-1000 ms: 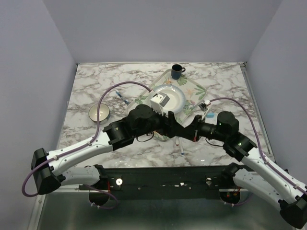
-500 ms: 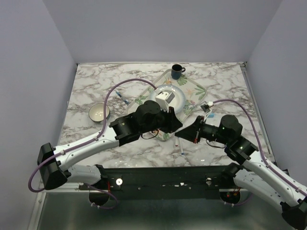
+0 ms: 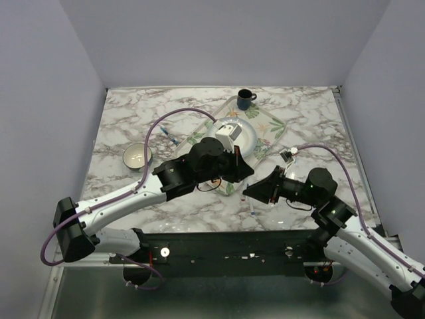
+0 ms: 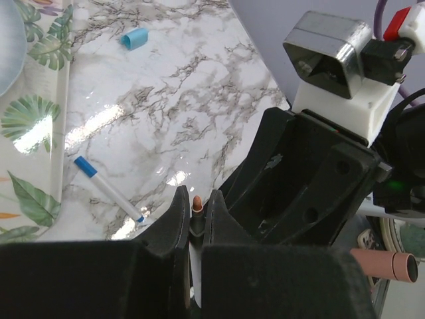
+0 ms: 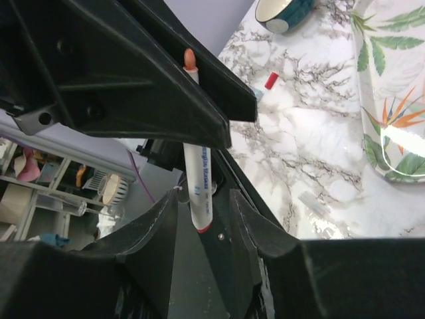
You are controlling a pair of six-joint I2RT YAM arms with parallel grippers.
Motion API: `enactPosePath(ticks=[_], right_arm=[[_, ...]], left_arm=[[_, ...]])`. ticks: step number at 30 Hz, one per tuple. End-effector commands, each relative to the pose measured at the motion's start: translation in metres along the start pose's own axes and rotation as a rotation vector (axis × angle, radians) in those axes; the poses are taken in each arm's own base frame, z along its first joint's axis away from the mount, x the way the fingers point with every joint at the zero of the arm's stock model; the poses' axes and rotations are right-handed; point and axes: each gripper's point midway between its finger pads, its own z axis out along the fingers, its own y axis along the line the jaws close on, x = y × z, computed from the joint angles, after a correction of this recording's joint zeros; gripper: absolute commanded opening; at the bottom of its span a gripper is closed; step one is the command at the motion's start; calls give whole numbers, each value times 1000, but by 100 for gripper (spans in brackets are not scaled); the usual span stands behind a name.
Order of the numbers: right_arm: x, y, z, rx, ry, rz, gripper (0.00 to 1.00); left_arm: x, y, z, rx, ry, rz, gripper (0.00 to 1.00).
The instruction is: Insert the pens into the pen caps
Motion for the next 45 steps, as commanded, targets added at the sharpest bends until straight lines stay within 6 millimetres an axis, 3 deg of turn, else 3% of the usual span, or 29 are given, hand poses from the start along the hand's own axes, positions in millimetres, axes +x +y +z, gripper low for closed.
enactPosePath(ticks=[1,11,12,15,18,19,20,21,23,25,28,29,31,32,36,37,39,40,41,45], right_arm=[[3,7,-1,-51,-8,9,39],[1,13,0,-115,-54,52,35],[0,16,0,-134,-54,44,33],[0,15,-1,-133,-68,40,8],[4,9,-5,-114,-92,58,1],[4,8,-6,-106,-96,56,1],[2,8,-7,-94,-102,51,1],[1,3,-9,-58,-107,61,1],[-2,-1,-10,-23,-116,53,1],[-3,-5,-11,15,-123,59,1],[-4,-13,-14,64,-132,66,1],[-4,-14,-14,73,-135,67,1],[-3,-19,-16,96,-138,69,1],[-5,-17,-18,92,-151,56,1],[-2,-24,-25,134,-161,46,1],[-2,-25,-26,138,-160,43,1],[-2,-24,-28,142,-159,24,1],[-1,-24,-28,144,-154,18,1],[-3,-23,-29,144,-154,4,1],[-1,-22,-30,143,-140,-5,1]], left_arm=[[-23,-9,-8,7,-87,-36,0],[-31,-18,-7,63,-149,-135,0],[-31,-19,-7,71,-151,-152,0],[-31,-21,-6,89,-155,-159,0],[-29,-22,-5,90,-141,-149,0],[-30,-22,-6,84,-136,-146,9],[-32,-23,-9,85,-141,-143,47],[-32,-21,-11,72,-145,-142,60],[-40,-14,-21,22,-182,-141,82],[-49,-11,-30,-9,-207,-122,90],[-55,9,-49,-132,-224,-48,93],[-53,30,-59,-239,-223,-12,93],[-61,53,-77,-376,-237,74,92],[-52,73,-90,-471,-200,115,92],[-53,147,-135,-831,-190,256,91],[-50,174,-146,-924,-173,242,90],[-44,203,-158,-1016,-155,178,89],[-32,217,-157,-1031,-143,89,88],[-33,235,-166,-1077,-177,0,84],[-12,269,-165,-1107,-240,-231,77]])
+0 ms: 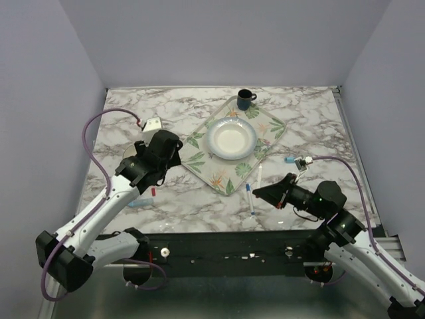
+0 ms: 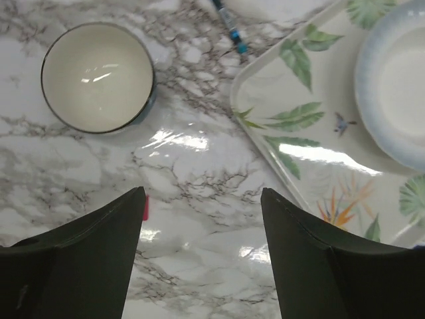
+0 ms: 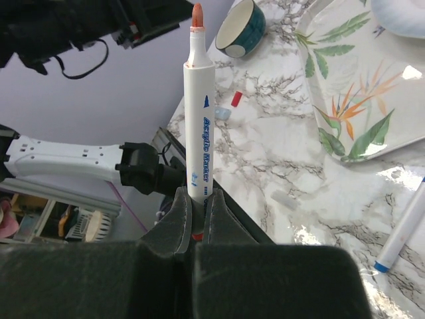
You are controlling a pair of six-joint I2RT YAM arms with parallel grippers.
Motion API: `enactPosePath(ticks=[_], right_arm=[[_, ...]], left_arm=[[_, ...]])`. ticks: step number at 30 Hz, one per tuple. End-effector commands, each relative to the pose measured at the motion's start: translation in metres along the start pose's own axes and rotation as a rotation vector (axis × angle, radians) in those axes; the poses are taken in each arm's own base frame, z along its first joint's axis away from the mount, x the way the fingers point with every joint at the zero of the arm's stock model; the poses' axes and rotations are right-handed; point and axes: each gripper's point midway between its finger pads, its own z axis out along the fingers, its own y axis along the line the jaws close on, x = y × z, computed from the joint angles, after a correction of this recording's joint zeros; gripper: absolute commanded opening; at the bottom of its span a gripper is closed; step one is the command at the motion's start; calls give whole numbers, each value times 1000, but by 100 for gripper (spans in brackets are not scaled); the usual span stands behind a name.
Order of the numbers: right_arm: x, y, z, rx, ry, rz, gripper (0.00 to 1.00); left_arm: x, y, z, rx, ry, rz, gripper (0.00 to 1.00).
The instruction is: Insert the pens into the pen caps
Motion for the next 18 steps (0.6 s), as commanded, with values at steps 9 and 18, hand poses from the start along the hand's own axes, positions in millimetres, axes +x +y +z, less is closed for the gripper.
enactPosePath(ticks=[9,18], right_arm=[[-11,11,-13,3,-23,-78,1],[-18,17,-21,10,-43,-107,1]], left_arm=[[90,84,49,-352,126,-588,29],[133,109,76,-439,177,-993,0]])
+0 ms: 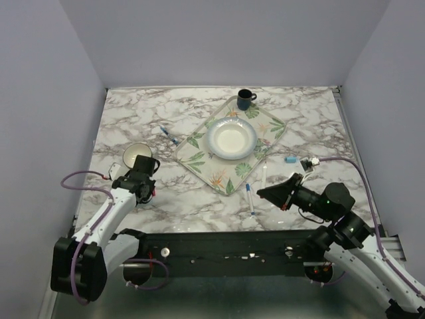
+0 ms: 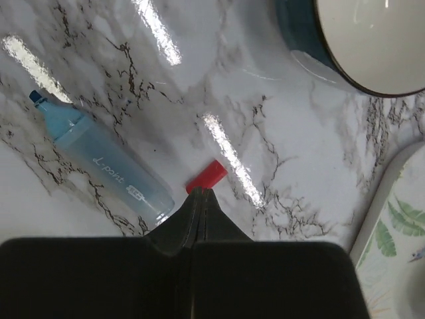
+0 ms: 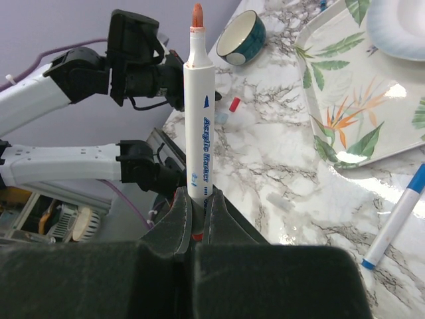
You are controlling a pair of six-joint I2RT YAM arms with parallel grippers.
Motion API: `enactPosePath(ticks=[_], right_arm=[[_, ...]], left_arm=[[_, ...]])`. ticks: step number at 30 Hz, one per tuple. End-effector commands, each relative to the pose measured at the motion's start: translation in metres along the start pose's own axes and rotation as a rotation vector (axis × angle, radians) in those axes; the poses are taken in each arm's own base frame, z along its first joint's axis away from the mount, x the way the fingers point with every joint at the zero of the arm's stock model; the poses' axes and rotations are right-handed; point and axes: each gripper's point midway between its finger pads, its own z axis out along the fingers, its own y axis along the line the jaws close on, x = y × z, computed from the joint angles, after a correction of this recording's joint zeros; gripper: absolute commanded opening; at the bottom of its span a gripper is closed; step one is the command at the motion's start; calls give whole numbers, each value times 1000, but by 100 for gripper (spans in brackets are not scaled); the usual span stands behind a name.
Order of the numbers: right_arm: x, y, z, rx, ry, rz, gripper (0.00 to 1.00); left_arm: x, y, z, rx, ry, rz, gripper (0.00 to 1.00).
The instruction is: Insert the pens into the pen caps
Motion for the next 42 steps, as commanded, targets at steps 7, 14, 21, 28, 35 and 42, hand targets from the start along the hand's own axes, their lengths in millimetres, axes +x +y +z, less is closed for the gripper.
enactPosePath(ticks=[7,14,21,28,35,42], right_arm=[[-13,7,-9,18,-36,-42,1],[-14,4,-8,29,-38,-40,1],[-13,4,-7,26,-35,-32,1],[-13,6,-11,22,-41,-28,1],[-14,7,-15,20,-57,-25,1],[-13,7,-16,18,-56,-17,1]], left_arm=[[-4,-4,26,-97,-3,-132,0],[2,-4,33,-84,13,-96,0],[0,1,36,-98,-4,-58,0],[-1,6,39,-127,-15,-9,0],[8,3,42,-104,23,-6,0],[26,-5,40,-41,109,36,0]])
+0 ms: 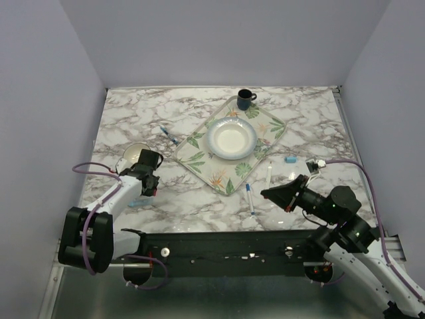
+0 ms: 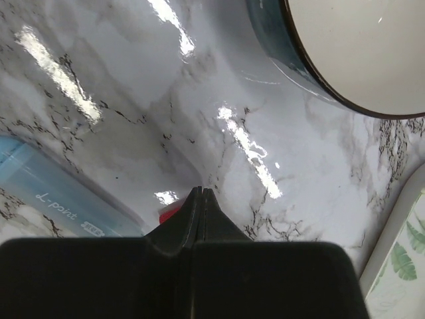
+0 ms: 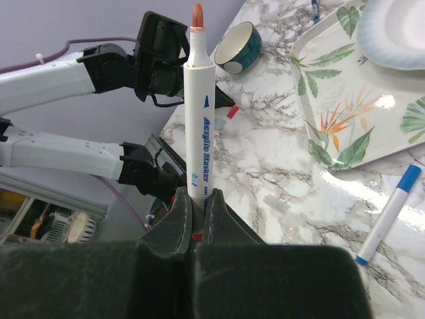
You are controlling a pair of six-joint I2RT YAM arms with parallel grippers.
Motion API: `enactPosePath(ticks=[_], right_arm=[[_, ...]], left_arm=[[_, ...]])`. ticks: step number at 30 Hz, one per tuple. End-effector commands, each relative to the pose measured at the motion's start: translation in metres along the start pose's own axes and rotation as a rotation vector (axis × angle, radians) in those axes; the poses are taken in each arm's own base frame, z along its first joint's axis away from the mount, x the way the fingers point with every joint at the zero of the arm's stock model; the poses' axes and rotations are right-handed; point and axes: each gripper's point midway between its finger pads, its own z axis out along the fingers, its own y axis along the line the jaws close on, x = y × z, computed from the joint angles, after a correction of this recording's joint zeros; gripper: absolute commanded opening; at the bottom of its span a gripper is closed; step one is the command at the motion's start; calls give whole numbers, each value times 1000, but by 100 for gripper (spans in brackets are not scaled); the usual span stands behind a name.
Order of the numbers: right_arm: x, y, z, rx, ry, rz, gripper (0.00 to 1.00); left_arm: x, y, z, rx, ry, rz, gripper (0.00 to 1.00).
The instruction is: Insert the pens into the pen caps
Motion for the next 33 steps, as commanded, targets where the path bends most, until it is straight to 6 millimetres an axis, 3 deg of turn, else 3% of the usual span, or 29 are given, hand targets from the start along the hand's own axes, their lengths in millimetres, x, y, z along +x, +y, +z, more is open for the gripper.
enactPosePath(ticks=[1,7,10,17,19,20,23,28,33], right_arm=[[-5,2,-4,10,-21,6,1],[-3,1,-3,8,-20,14,1],[-3,1,-3,6,-18,18,1],[-1,2,1,-5,-5,23,1],[0,3,1,-13,-2,22,1],[0,3,1,-12,-3,20,1],[0,2,0,-7,-4,20,1],[0,-2,-2,13,-10,22,1],[1,-3,-2,18,-7,16,1]], left_arm=[[21,-6,0,59,85,43,0],[56,-7,-15,130,163,122,0],[60,-4,-27,143,158,130,0],[15,0,-57,107,-2,-26,0],[3,4,-60,76,-51,-57,14],[0,6,-63,56,-56,-70,32],[0,13,-62,3,-44,-118,54],[13,26,-57,-104,9,-269,54],[18,22,-54,-106,28,-373,53]])
